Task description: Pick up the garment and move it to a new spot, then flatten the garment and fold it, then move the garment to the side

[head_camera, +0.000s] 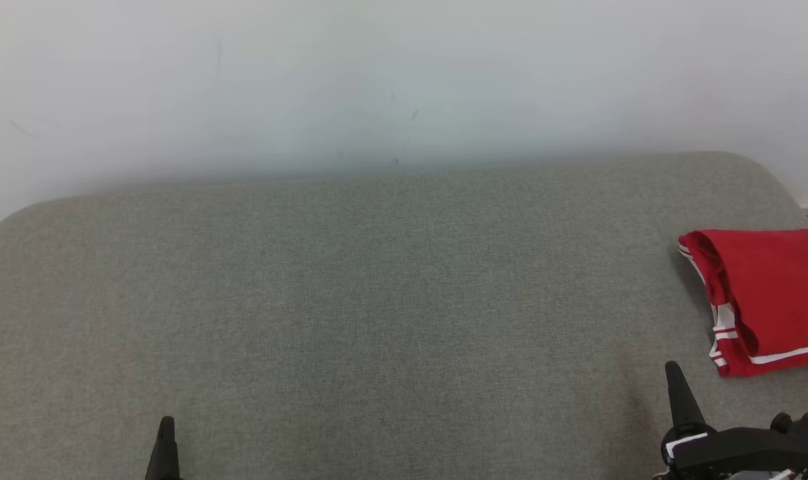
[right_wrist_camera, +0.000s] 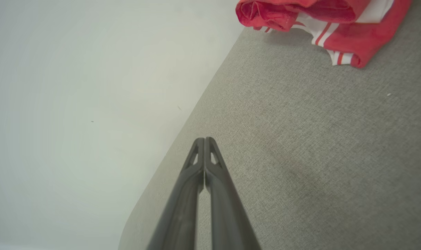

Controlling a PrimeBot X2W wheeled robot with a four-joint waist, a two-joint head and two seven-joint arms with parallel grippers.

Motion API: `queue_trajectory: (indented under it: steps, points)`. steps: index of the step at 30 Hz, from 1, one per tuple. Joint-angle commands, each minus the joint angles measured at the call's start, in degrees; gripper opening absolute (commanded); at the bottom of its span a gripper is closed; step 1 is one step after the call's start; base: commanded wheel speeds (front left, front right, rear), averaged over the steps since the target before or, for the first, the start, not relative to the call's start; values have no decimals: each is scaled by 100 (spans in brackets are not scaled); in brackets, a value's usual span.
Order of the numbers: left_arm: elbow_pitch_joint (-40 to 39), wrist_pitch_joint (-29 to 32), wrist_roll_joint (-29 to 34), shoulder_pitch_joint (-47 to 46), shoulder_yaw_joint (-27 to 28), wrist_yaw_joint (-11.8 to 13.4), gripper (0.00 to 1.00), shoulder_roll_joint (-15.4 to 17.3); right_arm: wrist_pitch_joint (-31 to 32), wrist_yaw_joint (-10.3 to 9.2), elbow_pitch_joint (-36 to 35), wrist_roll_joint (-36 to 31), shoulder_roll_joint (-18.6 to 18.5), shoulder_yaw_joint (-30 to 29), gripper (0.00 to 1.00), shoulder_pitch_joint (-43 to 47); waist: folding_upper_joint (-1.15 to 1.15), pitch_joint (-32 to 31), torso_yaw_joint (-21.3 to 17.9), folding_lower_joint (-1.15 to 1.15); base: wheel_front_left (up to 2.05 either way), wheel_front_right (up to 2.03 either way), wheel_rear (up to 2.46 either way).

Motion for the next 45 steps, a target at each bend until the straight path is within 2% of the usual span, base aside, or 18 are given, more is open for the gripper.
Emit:
queue_trajectory:
  steps: [1,20,45]
  points:
    - [-69,41,-191,-145,22,-50,0,29,44,-6,-92,169,8,-38,0,-104,0,1,8,0,0,0,0]
    - [-75,328,-1302,-323,59,-122,0,34,337,-8,-244,1303,70,-179,0,-134,0,15,103,0,0,0,0]
    - [-76,610,-2398,-496,94,-201,0,40,618,-11,-397,2441,132,-316,0,-153,0,31,216,0,0,0,0]
